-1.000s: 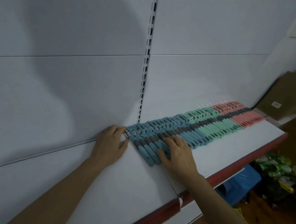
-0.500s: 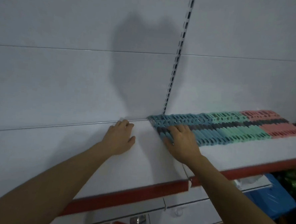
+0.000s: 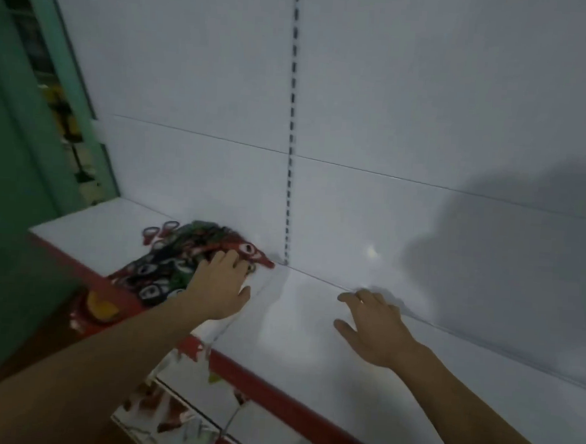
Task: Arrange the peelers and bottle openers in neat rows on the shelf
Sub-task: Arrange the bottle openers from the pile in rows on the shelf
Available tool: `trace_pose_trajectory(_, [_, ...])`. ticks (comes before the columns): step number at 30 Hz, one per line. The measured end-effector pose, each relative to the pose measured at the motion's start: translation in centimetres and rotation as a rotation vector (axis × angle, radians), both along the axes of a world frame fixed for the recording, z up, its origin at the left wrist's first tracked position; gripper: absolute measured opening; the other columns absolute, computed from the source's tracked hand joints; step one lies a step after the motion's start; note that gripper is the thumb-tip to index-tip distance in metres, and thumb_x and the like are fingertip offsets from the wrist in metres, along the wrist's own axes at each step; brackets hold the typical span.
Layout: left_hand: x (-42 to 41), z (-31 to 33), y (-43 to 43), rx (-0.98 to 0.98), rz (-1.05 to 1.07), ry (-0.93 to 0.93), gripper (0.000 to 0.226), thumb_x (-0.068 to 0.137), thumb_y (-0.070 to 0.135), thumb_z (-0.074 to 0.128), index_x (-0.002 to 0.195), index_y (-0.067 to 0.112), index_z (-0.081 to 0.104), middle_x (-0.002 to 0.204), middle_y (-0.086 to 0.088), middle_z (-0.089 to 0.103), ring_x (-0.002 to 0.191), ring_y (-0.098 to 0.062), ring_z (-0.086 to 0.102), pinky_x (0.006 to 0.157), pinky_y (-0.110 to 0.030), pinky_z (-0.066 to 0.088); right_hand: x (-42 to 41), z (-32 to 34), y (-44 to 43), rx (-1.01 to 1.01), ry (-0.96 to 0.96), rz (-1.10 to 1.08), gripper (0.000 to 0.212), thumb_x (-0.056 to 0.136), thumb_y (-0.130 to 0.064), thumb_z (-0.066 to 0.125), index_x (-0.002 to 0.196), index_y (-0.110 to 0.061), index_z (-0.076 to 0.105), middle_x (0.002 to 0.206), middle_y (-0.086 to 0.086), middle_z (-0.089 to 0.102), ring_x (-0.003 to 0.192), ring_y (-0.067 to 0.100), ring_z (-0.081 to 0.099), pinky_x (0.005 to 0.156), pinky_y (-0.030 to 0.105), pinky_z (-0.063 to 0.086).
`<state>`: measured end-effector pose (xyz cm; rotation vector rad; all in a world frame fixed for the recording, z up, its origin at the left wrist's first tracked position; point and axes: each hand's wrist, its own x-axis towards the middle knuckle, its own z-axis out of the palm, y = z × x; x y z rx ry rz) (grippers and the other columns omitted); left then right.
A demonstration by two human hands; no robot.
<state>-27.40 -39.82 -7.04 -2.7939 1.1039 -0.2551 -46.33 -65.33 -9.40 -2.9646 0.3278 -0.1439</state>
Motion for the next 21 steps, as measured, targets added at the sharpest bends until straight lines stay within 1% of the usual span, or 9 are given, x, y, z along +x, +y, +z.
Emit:
trace_pose_trajectory(2, [3.8,0.6,4.9,-0.022,0.062,-0.003,0.055,0.101,0.053,0.04,0.143,0.019,0.042,0.145,-0.008,0.04,0.131,-0.03,0.04,0.103,-0.047,0.043,5.6,0.5,3.6,0.05,-0.023,0.079,0.056,0.102,-0.053,0.044,0.151,-0.027,0.036,0.145,0.002,0.045,0.132,0.024,0.043,0.107,0.045,0.041])
trace_pose_trajectory(4, [7.7,0.4,9.1,-0.063,0.086,0.031,0.07,0.098,0.064,0.04,0.153,0.022,0.033,0.155,-0.008,0.032,0.142,-0.031,0.032,0.112,-0.05,0.035,10.8,0.1,7.4,0.118,-0.026,0.135,0.057,0.101,-0.052,0.046,0.151,-0.024,0.036,0.142,0.003,0.047,0.129,0.024,0.045,0.106,0.044,0.043])
trace_pose_trajectory(6, [11.5,0.0,12.3,-0.078,0.055,0.135,0.095,0.087,0.084,0.038,0.161,0.03,0.014,0.166,-0.007,0.015,0.152,-0.031,0.015,0.119,-0.057,0.021,15.7,-0.6,10.8,0.189,-0.049,0.162,0.058,0.1,-0.052,0.048,0.15,-0.025,0.034,0.141,0.004,0.045,0.13,0.027,0.044,0.105,0.044,0.044])
trace_pose_trajectory(8, [14.7,-0.9,14.8,-0.053,0.009,0.282,0.12,0.066,0.103,0.038,0.159,0.045,-0.011,0.171,-0.002,-0.011,0.157,-0.031,-0.007,0.12,-0.067,0.006,20.1,-1.6,13.9,0.214,-0.076,0.163,0.065,0.098,-0.057,0.049,0.152,-0.029,0.027,0.149,0.006,0.037,0.135,0.032,0.037,0.107,0.047,0.042])
trace_pose_trajectory(11, [17.5,-4.1,17.2,0.01,-0.058,0.451,0.129,0.052,0.107,0.047,0.147,0.061,-0.027,0.166,0.003,-0.032,0.153,-0.029,-0.025,0.117,-0.072,-0.004,24.7,-3.5,17.5,0.216,-0.048,0.122,0.073,0.094,-0.066,0.044,0.154,-0.037,0.015,0.16,0.003,0.021,0.145,0.033,0.023,0.114,0.053,0.033])
trace_pose_trajectory(13, [19.1,-6.0,18.1,-0.05,-0.064,0.499,0.124,0.055,0.106,0.047,0.149,0.062,-0.021,0.166,0.009,-0.031,0.154,-0.026,-0.024,0.12,-0.07,0.0,26.5,-5.1,19.5,0.168,-0.085,0.077,0.063,0.095,-0.067,0.035,0.15,-0.04,0.02,0.153,0.001,0.026,0.14,0.031,0.03,0.113,0.052,0.03])
trace_pose_trajectory(15, [20.9,-6.8,18.2,-0.146,-0.077,0.477,0.114,0.059,0.106,0.042,0.151,0.061,-0.008,0.168,0.013,-0.022,0.156,-0.021,-0.016,0.121,-0.068,0.007,27.9,-6.0,20.7,0.12,-0.159,0.023,0.052,0.096,-0.064,0.031,0.143,-0.04,0.031,0.145,0.0,0.033,0.132,0.027,0.034,0.108,0.05,0.031])
trace_pose_trajectory(19, [23.7,-7.9,17.2,-0.382,-0.112,0.426,0.083,0.076,0.095,0.038,0.146,0.053,0.025,0.168,0.011,0.005,0.156,-0.02,0.005,0.118,-0.064,0.021,29.8,-6.4,20.5,0.146,-0.269,-0.075,0.049,0.093,-0.07,0.04,0.13,-0.038,0.048,0.135,-0.002,0.044,0.126,0.022,0.037,0.098,0.044,0.035])
trace_pose_trajectory(21, [24.5,-8.2,16.8,-0.469,-0.094,0.416,0.075,0.079,0.088,0.041,0.143,0.048,0.033,0.166,0.01,0.013,0.154,-0.019,0.011,0.117,-0.062,0.023,30.2,-6.7,20.4,0.147,-0.292,-0.097,0.05,0.093,-0.07,0.045,0.127,-0.035,0.051,0.134,-0.002,0.046,0.124,0.021,0.037,0.096,0.043,0.035])
